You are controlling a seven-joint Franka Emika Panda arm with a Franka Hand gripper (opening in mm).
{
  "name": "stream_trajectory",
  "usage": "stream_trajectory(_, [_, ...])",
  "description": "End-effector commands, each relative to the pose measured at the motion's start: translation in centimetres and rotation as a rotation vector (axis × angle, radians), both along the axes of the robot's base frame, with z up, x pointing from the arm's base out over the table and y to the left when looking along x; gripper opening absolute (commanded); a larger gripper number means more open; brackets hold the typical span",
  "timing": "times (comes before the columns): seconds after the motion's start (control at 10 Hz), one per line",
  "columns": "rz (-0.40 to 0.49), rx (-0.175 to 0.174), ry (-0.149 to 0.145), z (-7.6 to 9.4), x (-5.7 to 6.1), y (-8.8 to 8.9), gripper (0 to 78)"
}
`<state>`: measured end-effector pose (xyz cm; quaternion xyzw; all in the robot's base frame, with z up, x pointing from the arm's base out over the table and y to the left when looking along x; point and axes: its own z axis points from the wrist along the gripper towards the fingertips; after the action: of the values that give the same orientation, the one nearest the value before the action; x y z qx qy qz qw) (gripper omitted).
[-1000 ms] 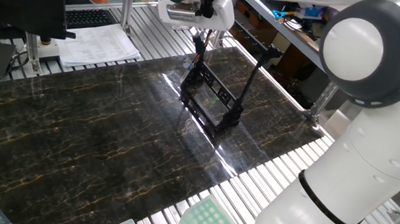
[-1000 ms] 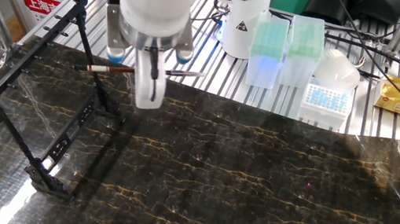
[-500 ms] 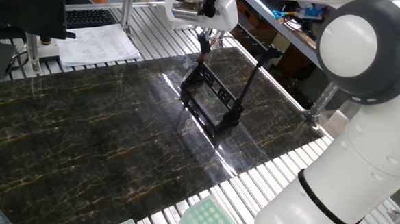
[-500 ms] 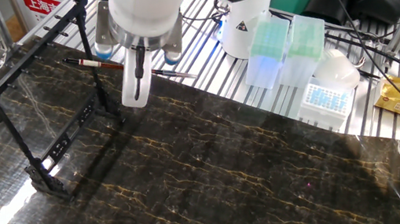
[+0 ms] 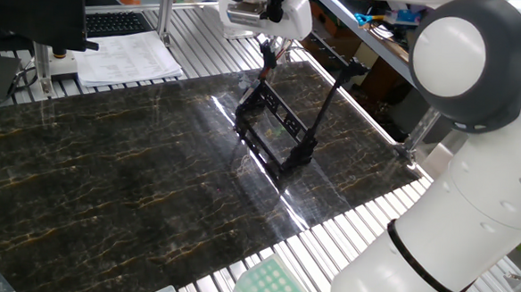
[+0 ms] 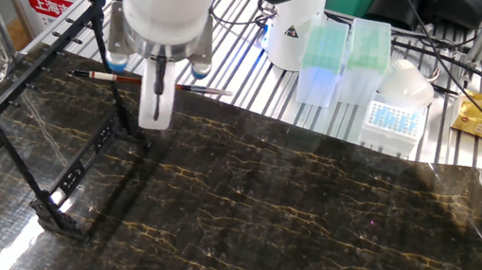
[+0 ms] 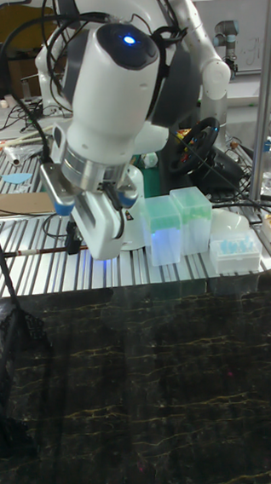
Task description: Place the brush on the pen rack
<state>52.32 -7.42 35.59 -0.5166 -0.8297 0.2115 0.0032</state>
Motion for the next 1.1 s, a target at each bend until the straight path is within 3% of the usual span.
stream_trajectory(0.1, [-0.009,-0.008,-0.012,-0.16,0.21,-0.61,1.2])
stream_trajectory(1.1, [-0.025,-0.014,-0.019,-0.90,0.58,-0.79,1.2])
